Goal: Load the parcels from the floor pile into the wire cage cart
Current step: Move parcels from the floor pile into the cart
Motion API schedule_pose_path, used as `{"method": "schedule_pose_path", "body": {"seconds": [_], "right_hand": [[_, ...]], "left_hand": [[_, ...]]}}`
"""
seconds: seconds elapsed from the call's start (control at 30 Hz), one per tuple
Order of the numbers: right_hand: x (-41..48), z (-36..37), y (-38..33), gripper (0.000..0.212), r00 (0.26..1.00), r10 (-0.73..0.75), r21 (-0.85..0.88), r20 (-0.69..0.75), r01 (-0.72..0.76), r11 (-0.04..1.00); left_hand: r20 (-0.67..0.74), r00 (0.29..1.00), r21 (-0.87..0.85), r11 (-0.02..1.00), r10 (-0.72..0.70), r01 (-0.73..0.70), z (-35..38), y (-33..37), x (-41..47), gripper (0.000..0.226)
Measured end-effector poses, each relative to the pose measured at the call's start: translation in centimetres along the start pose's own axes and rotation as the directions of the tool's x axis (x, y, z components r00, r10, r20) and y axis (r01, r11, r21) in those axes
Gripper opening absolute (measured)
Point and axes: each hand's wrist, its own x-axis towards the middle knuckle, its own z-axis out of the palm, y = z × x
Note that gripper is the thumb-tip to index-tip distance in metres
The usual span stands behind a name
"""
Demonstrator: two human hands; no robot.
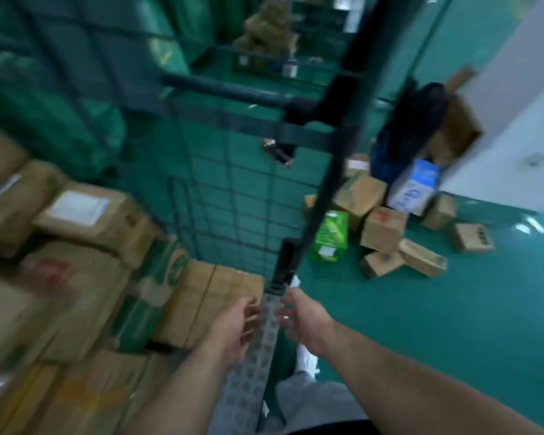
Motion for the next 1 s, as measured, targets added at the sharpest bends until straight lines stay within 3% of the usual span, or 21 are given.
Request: {"method": "schedule_pose_path", "body": {"seconds": [0.17,0.4,0.53,0.67,0.83,1.0], "right_hand": [[-4.1,-11.2,1.4,0.032,0.985,-0.061,0.131,-0.164,0.083,0.988],[-6.8,-27.2,6.9,0.033,0.941,-0.002,0.366,-0.338,0.134,0.921],[-7.4,-37.4,10.2,0.029,0.923,0.035,0.446,-0.382,0.151,0.882],[-8.4,-50.1,11.9,0.028,0.904,0.022,0.417,-0.426,0.175,0.892],[-10.4,-60.2,11.4,0.026,0.864,0.027,0.363,-0.502,0.182,0.914],[-9.0,-67.3,9.0,0.025,0.87,0.047,0.391,-0.49,0.171,0.904]], "left_hand": [[0.194,0.981,0.248,0.968,-0.008,-0.041,10.4,-3.5,-0.9,0.017],[0.274,0.959,0.528,0.845,-0.079,-0.081,24.9,-9.5,-2.7,0.013],[0.298,0.95,0.588,0.802,-0.098,-0.101,34.7,-12.8,-3.0,0.015],[0.335,0.938,0.655,0.738,-0.095,-0.159,47.2,-16.7,-3.8,0.019],[0.373,0.922,0.673,0.715,-0.107,-0.189,56.5,-17.8,-4.7,0.021],[0.356,0.929,0.677,0.713,-0.099,-0.184,62.5,-17.0,-3.8,0.021]]}}
